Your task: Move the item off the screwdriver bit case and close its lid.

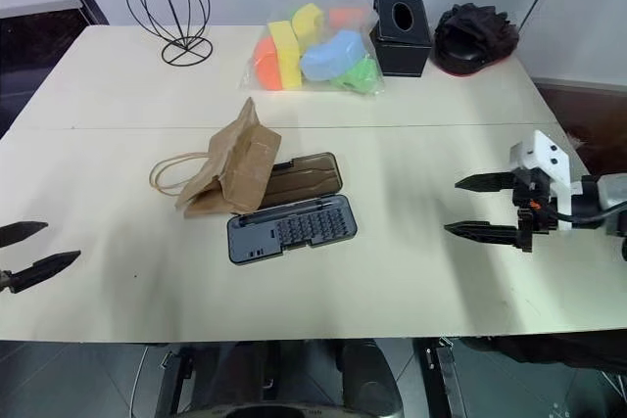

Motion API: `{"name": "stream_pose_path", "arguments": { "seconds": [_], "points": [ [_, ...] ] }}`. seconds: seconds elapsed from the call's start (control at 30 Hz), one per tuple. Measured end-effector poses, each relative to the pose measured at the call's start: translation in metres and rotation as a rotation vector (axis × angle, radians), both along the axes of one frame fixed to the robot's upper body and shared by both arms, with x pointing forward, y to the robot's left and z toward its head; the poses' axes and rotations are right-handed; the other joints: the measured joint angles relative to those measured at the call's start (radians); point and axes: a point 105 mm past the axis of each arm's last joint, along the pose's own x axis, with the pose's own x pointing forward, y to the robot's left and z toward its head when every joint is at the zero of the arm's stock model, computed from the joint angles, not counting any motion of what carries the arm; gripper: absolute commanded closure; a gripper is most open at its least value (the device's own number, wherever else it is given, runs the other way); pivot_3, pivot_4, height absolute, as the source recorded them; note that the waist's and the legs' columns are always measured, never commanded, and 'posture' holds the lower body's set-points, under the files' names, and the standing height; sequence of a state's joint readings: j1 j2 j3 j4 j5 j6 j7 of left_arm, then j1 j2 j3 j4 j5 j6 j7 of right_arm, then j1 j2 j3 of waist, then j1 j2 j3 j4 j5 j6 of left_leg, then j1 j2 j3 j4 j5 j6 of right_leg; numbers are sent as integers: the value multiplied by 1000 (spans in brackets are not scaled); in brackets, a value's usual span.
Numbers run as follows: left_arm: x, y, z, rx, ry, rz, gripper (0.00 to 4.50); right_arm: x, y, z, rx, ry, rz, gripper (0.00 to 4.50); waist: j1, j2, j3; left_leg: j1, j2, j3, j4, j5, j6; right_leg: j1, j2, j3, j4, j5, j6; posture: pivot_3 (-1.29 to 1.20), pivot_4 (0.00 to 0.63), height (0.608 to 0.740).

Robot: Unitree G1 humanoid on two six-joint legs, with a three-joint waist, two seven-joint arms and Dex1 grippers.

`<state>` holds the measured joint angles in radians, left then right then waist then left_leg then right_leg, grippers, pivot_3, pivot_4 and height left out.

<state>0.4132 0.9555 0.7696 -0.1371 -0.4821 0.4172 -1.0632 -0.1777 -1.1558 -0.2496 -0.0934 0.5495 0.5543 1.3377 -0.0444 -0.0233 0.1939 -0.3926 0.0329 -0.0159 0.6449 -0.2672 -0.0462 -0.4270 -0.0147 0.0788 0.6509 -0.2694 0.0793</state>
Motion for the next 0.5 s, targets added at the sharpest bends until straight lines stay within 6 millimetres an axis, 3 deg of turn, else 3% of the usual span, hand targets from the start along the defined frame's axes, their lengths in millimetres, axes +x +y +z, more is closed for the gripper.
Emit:
{"name": "stream_pose_path", "arguments": {
  "seconds": [0.3, 0.5],
  "points": [
    [10, -5, 10, 20, -55, 34, 238, 4, 5, 0, -20, -50, -14, 36, 0, 0, 0, 0, 0, 0, 1, 0, 0, 0, 1, 0, 1, 0, 0, 0, 150, 737],
    [38, -39, 38, -106, -91, 32, 238, -2, 20, 6, 24, -31, -31, 36, 5, -1, 0, 0, 0, -2, 3, 0, 0, 1, 1, 0, 2, 2, 3, 0, 150, 737]
  ]
}}
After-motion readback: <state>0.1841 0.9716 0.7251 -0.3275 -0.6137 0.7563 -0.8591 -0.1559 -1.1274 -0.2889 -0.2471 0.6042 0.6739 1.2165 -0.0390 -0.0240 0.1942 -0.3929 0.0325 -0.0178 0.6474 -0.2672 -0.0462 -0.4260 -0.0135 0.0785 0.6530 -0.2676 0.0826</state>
